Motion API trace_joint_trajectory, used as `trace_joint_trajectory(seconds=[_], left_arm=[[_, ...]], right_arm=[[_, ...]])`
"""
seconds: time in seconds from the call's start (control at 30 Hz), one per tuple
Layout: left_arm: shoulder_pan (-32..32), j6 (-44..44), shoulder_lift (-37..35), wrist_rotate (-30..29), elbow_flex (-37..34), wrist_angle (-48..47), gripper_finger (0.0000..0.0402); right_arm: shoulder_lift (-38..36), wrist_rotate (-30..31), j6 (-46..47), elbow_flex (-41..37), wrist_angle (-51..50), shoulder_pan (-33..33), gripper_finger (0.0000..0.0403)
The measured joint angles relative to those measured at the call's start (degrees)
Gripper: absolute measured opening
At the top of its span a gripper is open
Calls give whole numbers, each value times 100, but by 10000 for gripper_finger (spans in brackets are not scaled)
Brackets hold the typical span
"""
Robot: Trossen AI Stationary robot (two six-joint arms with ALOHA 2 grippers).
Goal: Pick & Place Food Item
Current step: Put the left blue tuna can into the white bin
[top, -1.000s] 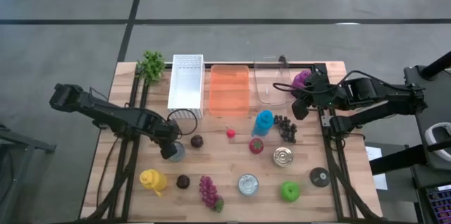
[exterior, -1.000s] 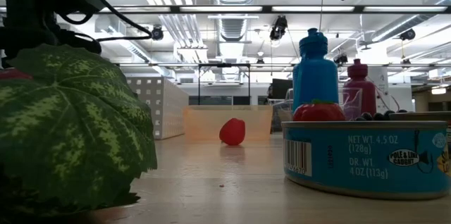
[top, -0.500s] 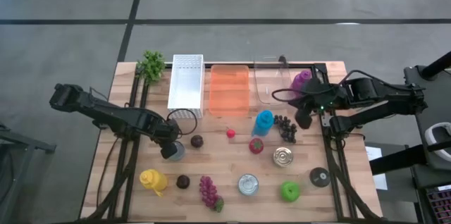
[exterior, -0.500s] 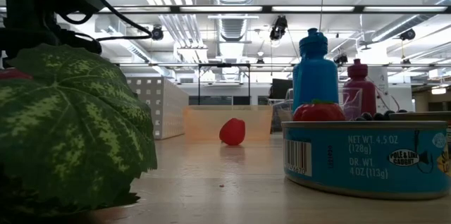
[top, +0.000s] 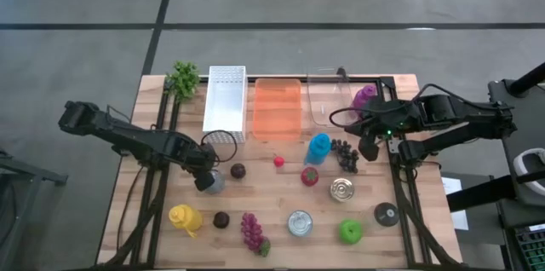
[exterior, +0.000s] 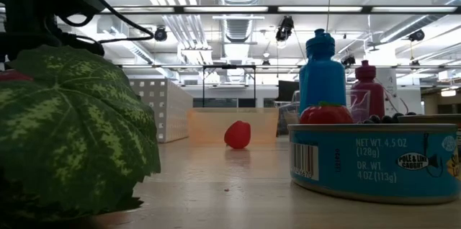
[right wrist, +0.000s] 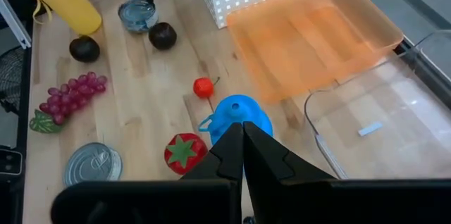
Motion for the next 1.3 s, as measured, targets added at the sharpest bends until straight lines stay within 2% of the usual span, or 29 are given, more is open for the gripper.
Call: trace_joint_trajectory(seconds=[0.1, 0.8, 1.3], left_arm=[[-1, 14, 51, 44, -113, -127, 0], [-1, -69, 8, 19, -599, 685, 0], [-6, 326, -285, -110, 0, 188, 0]], right_arm=[[0, 0, -1, 0, 1, 1, 8], [9, 4, 0, -7, 173, -1, 8], [7, 9, 0, -7, 244, -1, 8]])
